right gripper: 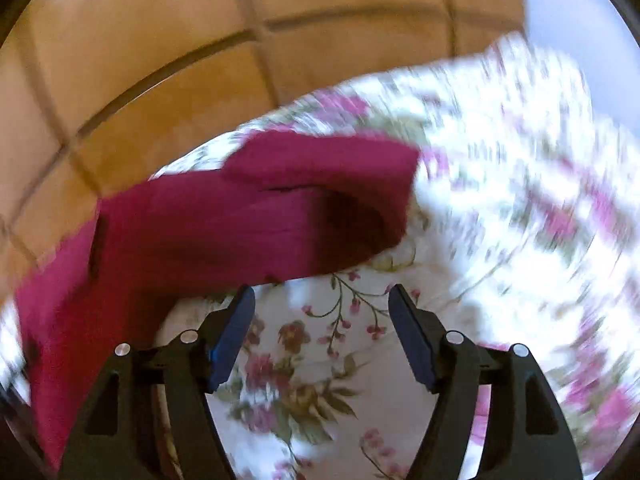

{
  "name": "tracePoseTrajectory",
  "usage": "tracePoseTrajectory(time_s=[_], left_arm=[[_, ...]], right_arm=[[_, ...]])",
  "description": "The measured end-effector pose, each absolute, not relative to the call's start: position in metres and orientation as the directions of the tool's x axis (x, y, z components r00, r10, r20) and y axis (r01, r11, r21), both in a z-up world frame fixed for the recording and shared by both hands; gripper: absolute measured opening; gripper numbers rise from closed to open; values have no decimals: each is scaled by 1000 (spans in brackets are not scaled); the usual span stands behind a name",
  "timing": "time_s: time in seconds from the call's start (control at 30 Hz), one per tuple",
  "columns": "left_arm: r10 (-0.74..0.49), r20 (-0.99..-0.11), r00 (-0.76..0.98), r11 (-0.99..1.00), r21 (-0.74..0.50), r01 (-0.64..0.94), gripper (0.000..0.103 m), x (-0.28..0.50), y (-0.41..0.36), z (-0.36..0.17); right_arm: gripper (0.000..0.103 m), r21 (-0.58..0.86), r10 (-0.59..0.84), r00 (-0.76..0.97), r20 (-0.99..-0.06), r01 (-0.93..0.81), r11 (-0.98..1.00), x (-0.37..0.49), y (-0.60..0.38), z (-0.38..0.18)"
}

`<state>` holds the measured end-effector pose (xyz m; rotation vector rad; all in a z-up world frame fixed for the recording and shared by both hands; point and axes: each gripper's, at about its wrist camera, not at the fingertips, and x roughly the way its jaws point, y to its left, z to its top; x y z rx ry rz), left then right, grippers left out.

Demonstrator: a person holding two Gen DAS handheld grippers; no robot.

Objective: Fold small clothes

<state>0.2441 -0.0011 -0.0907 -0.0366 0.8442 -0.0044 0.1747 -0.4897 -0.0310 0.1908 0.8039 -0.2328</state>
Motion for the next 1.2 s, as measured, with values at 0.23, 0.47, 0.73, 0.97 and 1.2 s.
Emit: tracePoseTrajectory(time_s=[0.23, 0.47, 0.73, 0.97, 1.2], left_arm=[[-7, -758, 652, 1000, -15, -7, 99, 249, -5, -93], [-25, -760, 650, 999, -36, -3, 99, 253, -5, -97], [-22, -756, 654, 999, -32, -4, 99, 254, -8, -98], [-20, -756, 654, 1000, -30, -3, 99, 254, -8, -98], [-20, -756, 654, 1000, -30, -4, 99, 254, -8, -97]], right_arm=[[70, -128, -213, 681, -701, 173, 977, 232, -463, -23], [65, -150, -288, 585, -759, 273, 950, 286, -486, -55], [23, -117, -279, 574, -770, 304, 946, 293, -497, -60], [9, 87, -158, 678, -718, 312, 946, 268, -482, -21], [9, 282, 116, 787, -606, 76, 956, 259, -398, 28]])
